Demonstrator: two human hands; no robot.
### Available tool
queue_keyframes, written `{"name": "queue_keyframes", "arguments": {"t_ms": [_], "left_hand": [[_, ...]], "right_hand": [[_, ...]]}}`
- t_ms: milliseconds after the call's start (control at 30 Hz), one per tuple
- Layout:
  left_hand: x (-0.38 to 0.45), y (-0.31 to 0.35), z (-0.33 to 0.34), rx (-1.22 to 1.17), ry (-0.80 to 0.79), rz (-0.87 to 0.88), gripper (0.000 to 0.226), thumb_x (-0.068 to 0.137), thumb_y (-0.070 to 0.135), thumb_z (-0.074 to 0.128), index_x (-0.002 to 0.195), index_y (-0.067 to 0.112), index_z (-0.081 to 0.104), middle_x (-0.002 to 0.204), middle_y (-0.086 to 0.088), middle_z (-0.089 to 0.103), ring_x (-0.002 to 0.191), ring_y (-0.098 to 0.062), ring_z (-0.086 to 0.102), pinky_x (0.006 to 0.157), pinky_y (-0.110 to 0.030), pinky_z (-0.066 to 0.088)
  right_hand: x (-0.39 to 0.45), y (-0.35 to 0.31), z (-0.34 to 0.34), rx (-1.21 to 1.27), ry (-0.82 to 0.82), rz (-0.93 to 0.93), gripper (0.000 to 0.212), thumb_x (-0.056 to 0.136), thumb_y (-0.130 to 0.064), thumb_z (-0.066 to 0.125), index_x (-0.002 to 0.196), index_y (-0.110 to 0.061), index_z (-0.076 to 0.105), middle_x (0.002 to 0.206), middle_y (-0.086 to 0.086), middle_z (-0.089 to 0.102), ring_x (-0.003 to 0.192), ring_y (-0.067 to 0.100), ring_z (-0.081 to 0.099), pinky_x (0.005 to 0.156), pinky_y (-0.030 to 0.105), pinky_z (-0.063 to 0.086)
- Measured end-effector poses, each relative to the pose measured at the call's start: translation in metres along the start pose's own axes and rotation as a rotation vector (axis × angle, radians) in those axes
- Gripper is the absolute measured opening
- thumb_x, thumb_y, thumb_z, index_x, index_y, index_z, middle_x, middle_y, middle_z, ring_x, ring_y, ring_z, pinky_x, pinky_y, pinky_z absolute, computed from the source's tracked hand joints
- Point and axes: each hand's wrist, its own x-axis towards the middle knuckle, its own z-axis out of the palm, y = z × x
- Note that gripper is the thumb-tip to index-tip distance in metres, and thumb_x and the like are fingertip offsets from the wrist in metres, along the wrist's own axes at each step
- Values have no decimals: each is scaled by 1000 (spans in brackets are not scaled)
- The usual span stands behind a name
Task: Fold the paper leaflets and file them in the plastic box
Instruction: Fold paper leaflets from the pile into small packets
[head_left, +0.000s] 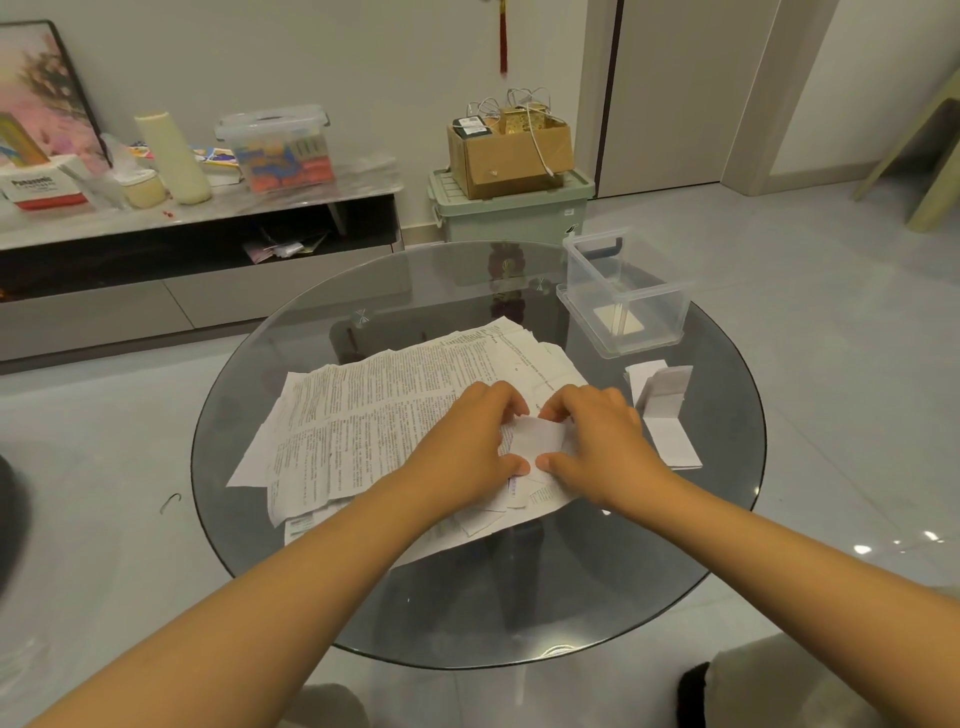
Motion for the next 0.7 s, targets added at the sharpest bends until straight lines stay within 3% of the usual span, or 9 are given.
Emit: {"name": "queue_keyframes", "arguments": {"t_ms": [100, 200, 367, 500, 600, 700], "left_hand": [[-2, 3, 2, -74, 32, 42, 30, 83, 20, 69, 98, 28, 45, 91, 12, 49, 85, -8, 52, 69, -13, 39], [1, 5, 4, -197, 69, 37, 24, 85, 16, 67, 93, 28, 47, 83, 11, 55, 79, -9, 55, 72, -19, 45], [9, 17, 4, -478, 145, -22, 27, 84, 11, 69, 92, 32, 53, 77, 6, 55, 65, -5, 53, 64, -17, 46], [17, 31, 4, -605, 166, -32, 27, 84, 12, 69, 101, 26, 54, 77, 6, 56, 66, -6, 56, 59, -13, 45], [23, 43, 9, -631, 158, -14, 28, 85, 13, 68, 107, 23, 54, 81, 6, 57, 73, -9, 59, 70, -18, 50], [31, 52, 17, -631, 147, 12, 24, 86, 12, 66, 107, 20, 57, 88, 4, 62, 84, -16, 62, 82, -31, 55]], "right_hand": [[-3, 4, -3, 152, 24, 8, 23, 84, -23, 66, 93, -31, 46, 102, -3, 50, 101, 20, 48, 86, 32, 45], [-5, 7, -9, 240, 51, -32, 22, 84, -15, 63, 89, -28, 46, 85, -11, 54, 82, 13, 52, 74, 27, 45], [-7, 10, -24, 391, 84, 31, 21, 85, -20, 65, 101, -25, 52, 88, -10, 58, 76, 5, 56, 68, 17, 46], [-9, 16, -38, 464, 115, 106, 17, 85, -18, 67, 100, -15, 60, 86, 2, 68, 70, 8, 62, 76, 32, 54], [-9, 25, -49, 433, 175, 119, 10, 84, -16, 68, 91, -17, 62, 83, 3, 69, 71, 12, 64, 75, 33, 54], [-9, 38, -60, 394, 221, 134, 11, 84, -17, 68, 89, -23, 59, 82, 0, 66, 71, 11, 61, 68, 25, 50]]}}
